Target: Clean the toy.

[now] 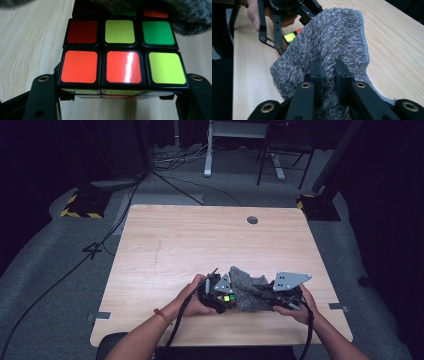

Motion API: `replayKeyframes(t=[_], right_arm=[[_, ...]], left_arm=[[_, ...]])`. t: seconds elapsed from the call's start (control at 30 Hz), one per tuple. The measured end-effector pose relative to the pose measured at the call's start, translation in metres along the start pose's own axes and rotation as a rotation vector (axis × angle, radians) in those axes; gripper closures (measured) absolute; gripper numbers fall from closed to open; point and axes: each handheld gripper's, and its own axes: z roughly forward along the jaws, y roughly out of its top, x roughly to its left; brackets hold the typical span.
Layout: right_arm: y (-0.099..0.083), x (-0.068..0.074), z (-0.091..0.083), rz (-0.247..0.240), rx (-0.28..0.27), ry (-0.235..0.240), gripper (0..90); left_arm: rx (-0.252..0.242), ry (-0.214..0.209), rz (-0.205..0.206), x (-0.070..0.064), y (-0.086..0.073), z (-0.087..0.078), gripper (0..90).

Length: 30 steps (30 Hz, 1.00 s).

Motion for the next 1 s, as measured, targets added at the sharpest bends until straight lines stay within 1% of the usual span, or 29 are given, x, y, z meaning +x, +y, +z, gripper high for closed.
replayKeyframes(t=[0.1,0.23,0.27,0.3,0.33,0.37,0.4,0.43,0.47,0.57,0.63,0.7,0.77,0.8,0.83,0.9,0.93,1.0], right_arm=[[0.006,0.001,0.002,0.003,0.006,0.014,79.5],[0.017,0.004,0.010,-0.007,0.010,0.034,79.4],[0.017,0.004,0.010,-0.007,0.010,0.034,79.4],[0.023,0.007,0.016,-0.022,0.023,0.046,79.4],[0.026,0.009,0.020,-0.033,0.038,0.054,79.4],[0.026,0.009,0.020,-0.033,0.038,0.054,79.4],[0.030,0.011,0.025,-0.056,0.059,0.046,79.3],[0.032,0.011,0.025,-0.055,0.065,0.041,79.2],[0.032,0.011,0.026,-0.052,0.062,0.032,79.1],[0.033,0.010,0.027,-0.055,0.066,0.019,79.2],[0.031,0.011,0.026,-0.051,0.073,-0.013,79.2],[0.028,0.009,0.025,-0.053,0.081,-0.048,79.3],[0.026,0.008,0.024,-0.049,0.082,-0.057,79.3],[0.022,0.004,0.021,-0.033,0.083,-0.064,79.3],[0.022,0.004,0.021,-0.033,0.083,-0.064,79.3],[0.017,0.001,0.017,-0.029,0.091,-0.096,79.4],[0.010,-0.004,0.015,-0.009,0.095,-0.107,79.4],[0.002,-0.007,0.016,0.016,0.107,-0.109,79.4]], left_arm=[[-0.001,0.010,0.000,0.001,0.001,0.000,33.3],[0.004,0.011,0.010,0.000,0.003,0.000,33.3],[0.004,0.011,0.010,0.000,0.003,0.000,33.3],[0.012,0.021,0.030,-0.003,0.008,0.001,33.3],[0.013,0.023,0.037,-0.003,0.010,0.002,33.3],[0.013,0.023,0.037,-0.003,0.010,0.002,33.4],[0.023,0.029,0.044,-0.004,0.012,0.002,33.4],[0.019,0.027,0.045,-0.003,0.012,0.003,33.5],[0.009,0.024,0.028,-0.003,0.012,0.003,33.4],[0.011,0.026,0.026,-0.002,0.011,0.001,33.5],[0.001,0.018,0.013,-0.001,0.010,-0.001,33.5],[-0.002,0.020,0.015,-0.001,0.010,-0.002,33.9],[0.004,0.024,0.017,-0.001,0.010,-0.003,33.9],[-0.004,0.020,0.021,-0.001,0.010,-0.005,33.9],[-0.004,0.020,0.021,-0.001,0.010,-0.005,33.9],[-0.022,0.012,0.011,0.000,0.009,-0.009,33.9],[-0.028,0.017,0.005,0.000,0.008,-0.011,33.9],[-0.034,0.017,0.000,0.000,0.007,-0.013,33.9]])
